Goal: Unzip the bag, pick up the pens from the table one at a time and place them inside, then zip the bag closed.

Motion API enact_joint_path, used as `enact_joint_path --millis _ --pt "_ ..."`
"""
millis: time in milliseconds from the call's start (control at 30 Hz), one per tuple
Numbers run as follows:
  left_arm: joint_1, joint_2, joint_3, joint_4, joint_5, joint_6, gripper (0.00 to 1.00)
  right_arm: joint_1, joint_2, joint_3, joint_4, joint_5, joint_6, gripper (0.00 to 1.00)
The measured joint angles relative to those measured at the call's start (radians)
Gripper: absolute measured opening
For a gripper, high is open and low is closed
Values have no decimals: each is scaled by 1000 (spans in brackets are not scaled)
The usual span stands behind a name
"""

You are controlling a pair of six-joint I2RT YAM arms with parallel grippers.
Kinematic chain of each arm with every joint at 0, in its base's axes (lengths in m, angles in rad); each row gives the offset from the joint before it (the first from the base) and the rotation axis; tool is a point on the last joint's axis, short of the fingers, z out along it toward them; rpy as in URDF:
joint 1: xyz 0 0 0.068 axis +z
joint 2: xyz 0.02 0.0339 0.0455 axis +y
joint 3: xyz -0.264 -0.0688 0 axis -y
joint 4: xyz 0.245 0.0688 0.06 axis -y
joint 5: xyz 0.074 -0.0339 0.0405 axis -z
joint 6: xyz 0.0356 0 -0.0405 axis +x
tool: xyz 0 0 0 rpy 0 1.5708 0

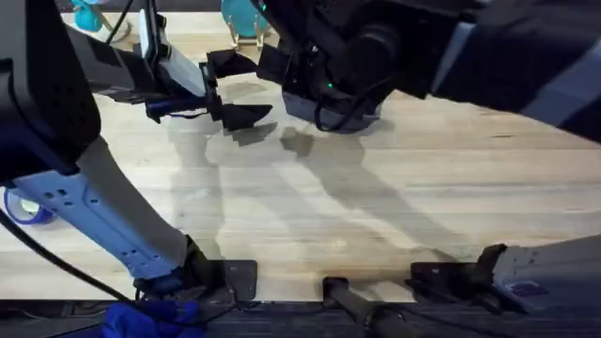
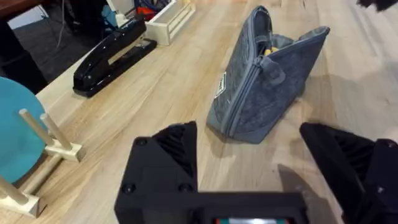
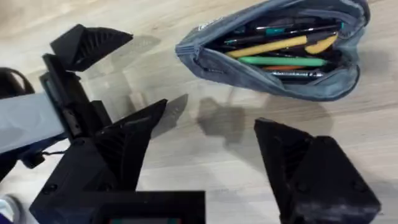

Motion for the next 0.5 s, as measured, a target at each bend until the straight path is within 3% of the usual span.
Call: enact_joint_path --millis 500 --pt "0 0 0 0 0 0 993 0 115 0 81 3 -28 998"
